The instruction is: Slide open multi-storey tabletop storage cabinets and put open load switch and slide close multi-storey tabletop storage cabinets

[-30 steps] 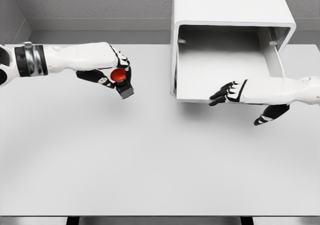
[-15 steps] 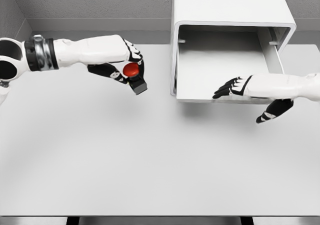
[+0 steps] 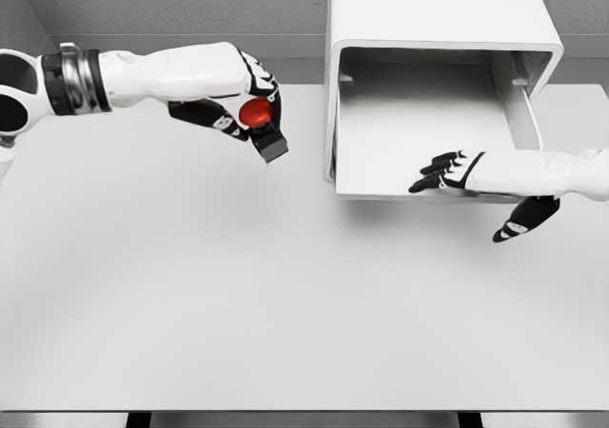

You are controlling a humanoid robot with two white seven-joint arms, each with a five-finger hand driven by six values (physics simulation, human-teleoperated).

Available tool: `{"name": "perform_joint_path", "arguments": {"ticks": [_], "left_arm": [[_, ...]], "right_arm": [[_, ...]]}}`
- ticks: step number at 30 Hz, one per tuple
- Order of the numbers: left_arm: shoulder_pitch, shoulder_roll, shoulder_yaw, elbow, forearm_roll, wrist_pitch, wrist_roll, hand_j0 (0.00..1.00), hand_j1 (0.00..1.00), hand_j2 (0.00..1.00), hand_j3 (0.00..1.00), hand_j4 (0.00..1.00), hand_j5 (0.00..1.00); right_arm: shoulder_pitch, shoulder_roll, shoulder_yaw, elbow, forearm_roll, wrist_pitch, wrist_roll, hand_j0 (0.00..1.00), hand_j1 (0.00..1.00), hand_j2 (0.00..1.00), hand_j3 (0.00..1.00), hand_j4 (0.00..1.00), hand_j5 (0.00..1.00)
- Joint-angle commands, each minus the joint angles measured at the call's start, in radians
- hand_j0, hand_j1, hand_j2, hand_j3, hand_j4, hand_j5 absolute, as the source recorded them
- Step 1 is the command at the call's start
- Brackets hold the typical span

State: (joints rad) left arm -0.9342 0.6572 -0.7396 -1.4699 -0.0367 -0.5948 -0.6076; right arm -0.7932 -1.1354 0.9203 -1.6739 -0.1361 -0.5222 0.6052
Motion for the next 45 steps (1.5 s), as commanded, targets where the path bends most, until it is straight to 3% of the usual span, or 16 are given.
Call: {"name": "perform_joint_path", "arguments": {"ticks": [1,13,16,25,29,38,40,45], "left_arm": [[-0.002,0.002,-0.001,0.002,0.02,0.001,0.0,0.44,0.44,0.44,0.44,0.44,0.44],[-0.04,-0.014,0.006,-0.01,0.041,-0.016,0.002,0.44,0.44,0.44,0.44,0.44,0.44],[-0.04,-0.041,0.006,-0.03,0.041,-0.016,0.003,0.44,0.44,0.44,0.44,0.44,0.44],[-0.074,-0.097,0.003,-0.058,0.043,-0.016,0.0,0.43,0.43,0.43,0.43,0.43,0.43],[-0.089,-0.126,0.0,-0.058,0.041,-0.016,-0.003,0.43,0.43,0.43,0.43,0.43,0.43],[-0.089,-0.271,-0.032,-0.029,-0.022,-0.016,-0.003,0.43,0.43,0.43,0.43,0.43,0.43],[-0.089,-0.303,-0.034,-0.007,-0.049,-0.016,-0.003,0.43,0.43,0.43,0.43,0.43,0.43],[-0.089,-0.329,-0.034,0.016,-0.065,-0.016,-0.003,0.43,0.43,0.43,0.43,0.43,0.43]], "right_arm": [[0.005,0.002,0.017,-0.012,-0.023,-0.089,0.006,1.0,1.0,1.0,1.0,1.0,1.0],[0.017,-0.067,0.014,-0.014,-0.026,-0.089,0.006,1.0,1.0,1.0,1.0,1.0,1.0],[0.011,-0.073,-0.029,-0.014,-0.045,-0.089,0.006,1.0,1.0,1.0,1.0,1.0,1.0],[0.006,-0.222,-0.184,-0.012,-0.094,-0.089,0.006,1.0,1.0,1.0,1.0,1.0,1.0],[0.012,-0.285,-0.187,-0.004,-0.091,-0.089,0.002,1.0,1.0,1.0,1.0,1.0,1.0],[0.012,-0.299,-0.184,0.025,-0.086,-0.089,0.005,1.0,1.0,1.0,1.0,1.0,1.0],[0.012,-0.299,-0.184,0.065,-0.091,-0.089,-0.004,1.0,1.0,1.0,1.0,1.0,1.0],[0.014,-0.284,-0.184,0.094,-0.088,-0.089,-0.016,1.0,1.0,1.0,1.0,1.0,1.0]]}}
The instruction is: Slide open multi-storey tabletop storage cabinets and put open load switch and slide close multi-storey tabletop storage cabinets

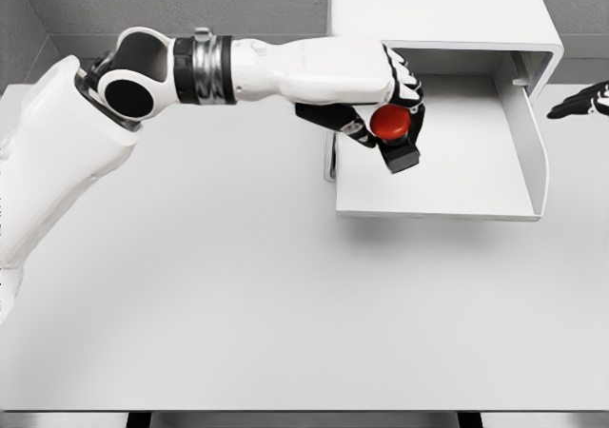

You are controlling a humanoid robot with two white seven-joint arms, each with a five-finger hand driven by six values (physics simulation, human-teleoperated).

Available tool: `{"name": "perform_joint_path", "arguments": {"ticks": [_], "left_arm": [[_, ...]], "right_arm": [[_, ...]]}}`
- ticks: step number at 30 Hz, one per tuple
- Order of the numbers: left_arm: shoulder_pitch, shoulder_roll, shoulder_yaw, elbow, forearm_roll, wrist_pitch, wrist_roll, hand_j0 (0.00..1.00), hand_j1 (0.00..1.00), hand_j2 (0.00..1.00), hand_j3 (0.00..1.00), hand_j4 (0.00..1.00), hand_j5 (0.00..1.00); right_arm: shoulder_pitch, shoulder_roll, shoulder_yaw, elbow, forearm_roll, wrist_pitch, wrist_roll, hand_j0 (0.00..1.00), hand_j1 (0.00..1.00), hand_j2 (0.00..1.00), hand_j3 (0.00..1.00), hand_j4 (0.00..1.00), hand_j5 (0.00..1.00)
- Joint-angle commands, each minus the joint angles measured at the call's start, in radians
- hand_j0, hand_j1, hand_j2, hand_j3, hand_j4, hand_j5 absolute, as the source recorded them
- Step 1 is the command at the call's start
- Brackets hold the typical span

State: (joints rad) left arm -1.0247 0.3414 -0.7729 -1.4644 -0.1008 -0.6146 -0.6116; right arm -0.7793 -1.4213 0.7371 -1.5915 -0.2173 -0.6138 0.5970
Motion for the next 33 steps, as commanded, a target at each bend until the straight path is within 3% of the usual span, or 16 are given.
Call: {"name": "perform_joint_path", "arguments": {"ticks": [1,5,15,20,26,29,33], "left_arm": [[0.0,-0.015,0.0,0.021,-0.002,0.004,0.001,0.43,0.43,0.43,0.43,0.43,0.43],[0.0,-0.015,0.0,0.027,-0.002,0.004,0.001,0.43,0.43,0.43,0.43,0.43,0.43],[0.002,-0.022,-0.006,0.039,-0.002,0.004,0.001,0.43,0.43,0.43,0.43,0.43,0.43],[0.005,-0.022,-0.008,0.039,-0.002,0.004,0.001,0.43,0.43,0.43,0.43,0.43,0.43],[0.011,-0.032,-0.008,0.039,-0.004,0.004,0.001,0.42,0.42,0.42,0.42,0.42,0.42],[0.014,-0.047,-0.008,0.041,-0.014,0.004,0.001,0.42,0.42,0.42,0.42,0.42,0.42],[0.018,-0.082,-0.008,0.058,-0.033,0.004,0.001,0.42,0.42,0.42,0.42,0.42,0.42]], "right_arm": [[0.0,0.002,-0.002,0.012,-0.005,0.003,-0.008,1.0,1.0,1.0,1.0,1.0,1.0],[-0.003,0.019,-0.005,0.01,-0.004,0.003,-0.079,1.0,1.0,1.0,1.0,1.0,1.0],[-0.003,0.025,-0.024,0.012,-0.005,0.003,-0.082,1.0,1.0,1.0,1.0,1.0,1.0],[-0.001,0.033,-0.024,0.064,-0.005,0.003,-0.082,1.0,1.0,1.0,1.0,1.0,1.0],[0.006,0.051,-0.019,0.067,-0.004,0.003,-0.08,1.0,1.0,1.0,1.0,1.0,1.0],[0.032,0.045,-0.008,0.183,-0.005,0.003,-0.08,1.0,1.0,1.0,1.0,1.0,1.0],[0.069,0.03,0.013,0.188,-0.002,0.003,-0.077,1.0,1.0,1.0,1.0,1.0,1.0]]}}
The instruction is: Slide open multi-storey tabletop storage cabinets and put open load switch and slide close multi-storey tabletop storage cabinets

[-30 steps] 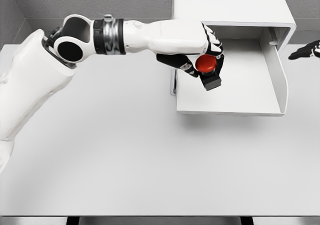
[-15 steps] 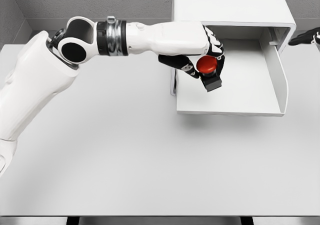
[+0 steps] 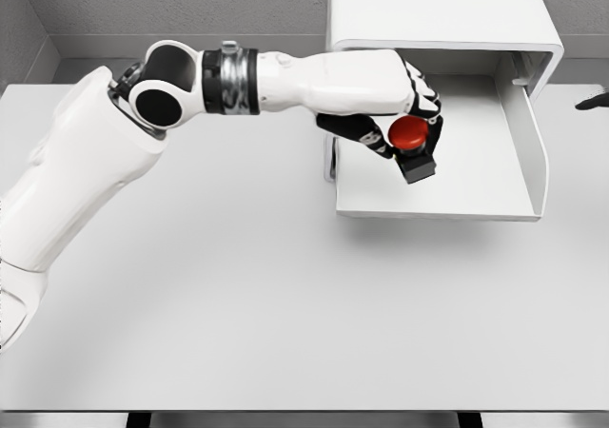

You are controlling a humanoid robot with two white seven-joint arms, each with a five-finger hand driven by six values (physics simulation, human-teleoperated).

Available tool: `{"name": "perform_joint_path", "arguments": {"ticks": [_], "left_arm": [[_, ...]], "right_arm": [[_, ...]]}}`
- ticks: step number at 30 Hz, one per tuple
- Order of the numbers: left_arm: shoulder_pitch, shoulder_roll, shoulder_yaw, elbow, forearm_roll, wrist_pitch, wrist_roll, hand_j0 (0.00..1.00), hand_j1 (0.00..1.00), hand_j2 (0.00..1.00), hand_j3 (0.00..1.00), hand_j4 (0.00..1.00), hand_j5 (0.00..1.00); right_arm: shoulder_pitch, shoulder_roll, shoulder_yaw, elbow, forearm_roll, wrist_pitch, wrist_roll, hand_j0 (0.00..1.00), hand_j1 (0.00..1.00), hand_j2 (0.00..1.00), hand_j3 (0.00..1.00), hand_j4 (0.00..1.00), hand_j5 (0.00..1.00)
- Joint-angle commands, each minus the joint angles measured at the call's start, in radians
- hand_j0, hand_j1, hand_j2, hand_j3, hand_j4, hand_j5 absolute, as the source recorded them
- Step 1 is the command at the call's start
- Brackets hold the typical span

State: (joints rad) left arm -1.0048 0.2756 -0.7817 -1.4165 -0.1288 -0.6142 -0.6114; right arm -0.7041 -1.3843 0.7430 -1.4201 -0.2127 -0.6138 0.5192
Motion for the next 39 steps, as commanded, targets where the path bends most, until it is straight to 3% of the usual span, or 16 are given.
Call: {"name": "perform_joint_path", "arguments": {"ticks": [1,22,39], "left_arm": [[0.0,-0.022,0.001,0.013,-0.009,0.003,0.001,0.42,0.42,0.42,0.42,0.42,0.42],[0.006,-0.084,0.001,0.102,-0.077,0.003,0.001,0.42,0.42,0.42,0.42,0.42,0.42],[0.002,-0.118,0.01,0.168,-0.146,0.003,0.002,0.42,0.42,0.42,0.42,0.42,0.42]], "right_arm": [[0.0,-0.009,0.007,0.017,-0.007,0.003,0.001,1.0,1.0,1.0,1.0,1.0,1.0],[0.075,-0.002,0.009,0.015,0.023,0.003,0.005,1.0,1.0,1.0,1.0,1.0,1.0],[0.083,0.014,0.009,0.013,0.032,0.003,0.007,1.0,1.0,1.0,1.0,1.0,1.0]]}}
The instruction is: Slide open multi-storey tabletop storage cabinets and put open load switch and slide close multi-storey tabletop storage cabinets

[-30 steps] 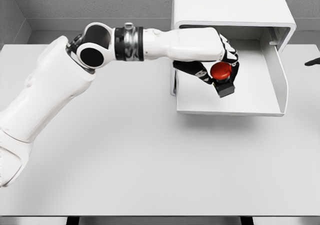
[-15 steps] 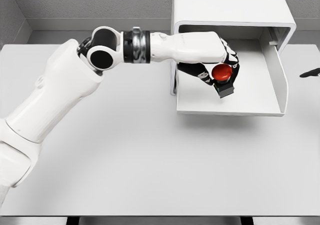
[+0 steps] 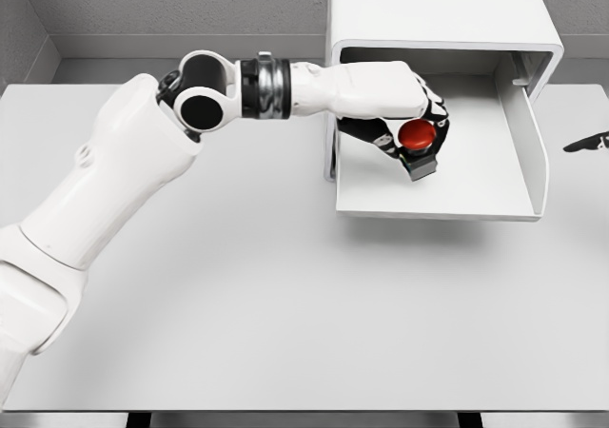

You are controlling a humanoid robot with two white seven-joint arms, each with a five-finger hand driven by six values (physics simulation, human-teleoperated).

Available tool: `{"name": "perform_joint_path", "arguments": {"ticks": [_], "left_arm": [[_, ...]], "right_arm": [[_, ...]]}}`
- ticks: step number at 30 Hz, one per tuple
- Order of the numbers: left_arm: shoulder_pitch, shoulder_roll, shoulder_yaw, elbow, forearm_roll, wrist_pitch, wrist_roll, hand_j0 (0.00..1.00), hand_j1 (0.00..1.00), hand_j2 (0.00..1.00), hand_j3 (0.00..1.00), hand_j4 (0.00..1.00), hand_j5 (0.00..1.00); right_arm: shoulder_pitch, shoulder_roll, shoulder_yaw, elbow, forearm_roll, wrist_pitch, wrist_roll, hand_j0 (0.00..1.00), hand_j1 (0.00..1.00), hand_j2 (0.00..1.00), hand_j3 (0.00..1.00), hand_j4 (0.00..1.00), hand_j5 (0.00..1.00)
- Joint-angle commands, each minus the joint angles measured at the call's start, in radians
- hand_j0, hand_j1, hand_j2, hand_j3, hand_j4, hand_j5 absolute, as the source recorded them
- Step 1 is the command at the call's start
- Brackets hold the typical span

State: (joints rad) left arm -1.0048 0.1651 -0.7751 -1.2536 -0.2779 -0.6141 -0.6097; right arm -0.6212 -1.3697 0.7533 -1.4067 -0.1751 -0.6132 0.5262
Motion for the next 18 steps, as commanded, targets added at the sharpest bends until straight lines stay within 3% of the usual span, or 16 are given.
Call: {"name": "perform_joint_path", "arguments": {"ticks": [1,5,7,8,10,12,18], "left_arm": [[0.0,-0.006,0.002,0.005,0.003,0.003,0.001,0.42,0.42,0.42,0.42,0.42,0.42],[-0.005,-0.007,0.011,0.02,-0.024,0.003,0.001,0.43,0.43,0.43,0.43,0.43,0.43],[-0.005,-0.007,0.014,0.019,-0.03,0.003,0.001,0.5,0.5,0.5,0.5,0.5,0.5],[-0.005,-0.007,0.014,0.019,-0.03,0.003,0.001,0.57,0.57,0.57,0.57,0.57,0.57],[-0.005,-0.007,0.014,0.017,-0.03,0.074,0.002,0.85,0.85,0.85,0.85,0.85,0.85],[-0.005,-0.007,0.014,0.017,-0.03,0.079,0.004,0.99,0.99,0.99,0.99,0.99,0.99],[-0.002,-0.006,0.013,0.014,-0.029,0.079,0.004,0.99,0.99,0.99,0.99,0.99,0.99]], "right_arm": [[0.002,0.0,-0.002,-0.001,-0.006,0.002,0.0,1.0,1.0,1.0,1.0,1.0,1.0],[0.0,-0.002,-0.002,-0.001,-0.006,0.002,0.0,1.0,1.0,1.0,1.0,1.0,1.0],[0.0,0.0,-0.002,-0.001,-0.006,0.002,0.0,1.0,1.0,1.0,1.0,1.0,1.0],[0.0,0.0,-0.002,-0.001,-0.006,0.002,0.0,1.0,1.0,1.0,1.0,1.0,1.0],[0.0,0.0,-0.002,-0.001,-0.006,0.002,0.0,1.0,1.0,1.0,1.0,1.0,1.0],[0.0,0.001,-0.002,-0.001,-0.006,0.002,0.0,1.0,1.0,1.0,1.0,1.0,1.0],[0.002,0.004,-0.003,-0.001,-0.004,0.002,0.0,1.0,1.0,1.0,1.0,1.0,1.0]]}}
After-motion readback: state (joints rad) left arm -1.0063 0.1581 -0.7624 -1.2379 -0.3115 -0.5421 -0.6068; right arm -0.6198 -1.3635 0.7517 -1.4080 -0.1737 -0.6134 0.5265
